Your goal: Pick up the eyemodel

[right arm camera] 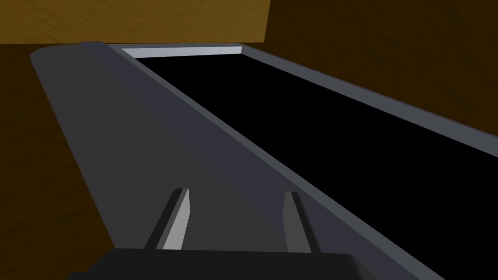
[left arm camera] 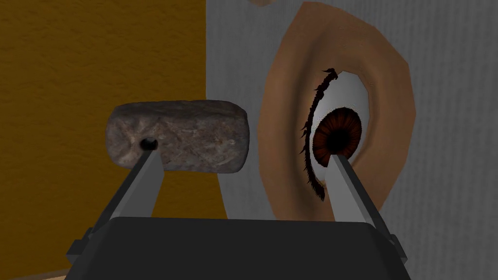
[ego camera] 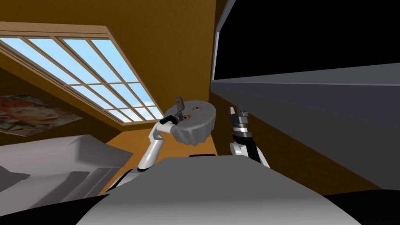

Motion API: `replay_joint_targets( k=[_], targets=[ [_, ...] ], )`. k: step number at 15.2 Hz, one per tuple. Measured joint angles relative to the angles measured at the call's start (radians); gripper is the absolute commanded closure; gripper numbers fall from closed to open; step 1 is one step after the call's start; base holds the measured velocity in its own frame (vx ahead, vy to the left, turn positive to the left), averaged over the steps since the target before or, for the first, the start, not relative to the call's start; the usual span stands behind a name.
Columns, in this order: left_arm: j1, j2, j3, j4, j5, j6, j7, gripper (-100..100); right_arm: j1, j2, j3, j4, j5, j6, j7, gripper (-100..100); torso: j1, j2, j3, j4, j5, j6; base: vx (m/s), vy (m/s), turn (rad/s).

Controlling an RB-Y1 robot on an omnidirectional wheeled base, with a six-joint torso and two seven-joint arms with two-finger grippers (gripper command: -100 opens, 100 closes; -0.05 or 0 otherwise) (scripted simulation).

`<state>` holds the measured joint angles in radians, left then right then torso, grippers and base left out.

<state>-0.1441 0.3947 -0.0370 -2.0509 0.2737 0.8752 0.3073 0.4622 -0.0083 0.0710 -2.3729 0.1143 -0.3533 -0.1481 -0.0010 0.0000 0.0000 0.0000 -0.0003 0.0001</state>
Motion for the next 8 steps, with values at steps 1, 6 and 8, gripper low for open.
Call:
replay_joint_targets(
  k=[1, 6, 8],
  targets=[
    [-0.01, 0.004, 0.001, 0.002, 0.004, 0.022, 0.007, -100, 0.0, 0.0, 0.0, 0.0, 0.0, 0.0, 0.0, 0, 0.0, 0.0, 0.0, 0.0, 0.0, 0.0, 0.0, -0.012, -0.013],
    [-0.059, 0.019, 0.004, 0.02, 0.02, 0.123, 0.036, -100, 0.0, 0.0, 0.0, 0.0, 0.0, 0.0, 0.0, 0, 0.0, 0.0, 0.0, 0.0, 0.0, 0.0, 0.0, -0.019, -0.028],
    [-0.078, 0.023, 0.004, 0.028, 0.024, 0.166, 0.047, -100, 0.0, 0.0, 0.0, 0.0, 0.0, 0.0, 0.0, 0, 0.0, 0.0, 0.0, 0.0, 0.0, 0.0, 0.002, -0.015, -0.022]
  ],
)
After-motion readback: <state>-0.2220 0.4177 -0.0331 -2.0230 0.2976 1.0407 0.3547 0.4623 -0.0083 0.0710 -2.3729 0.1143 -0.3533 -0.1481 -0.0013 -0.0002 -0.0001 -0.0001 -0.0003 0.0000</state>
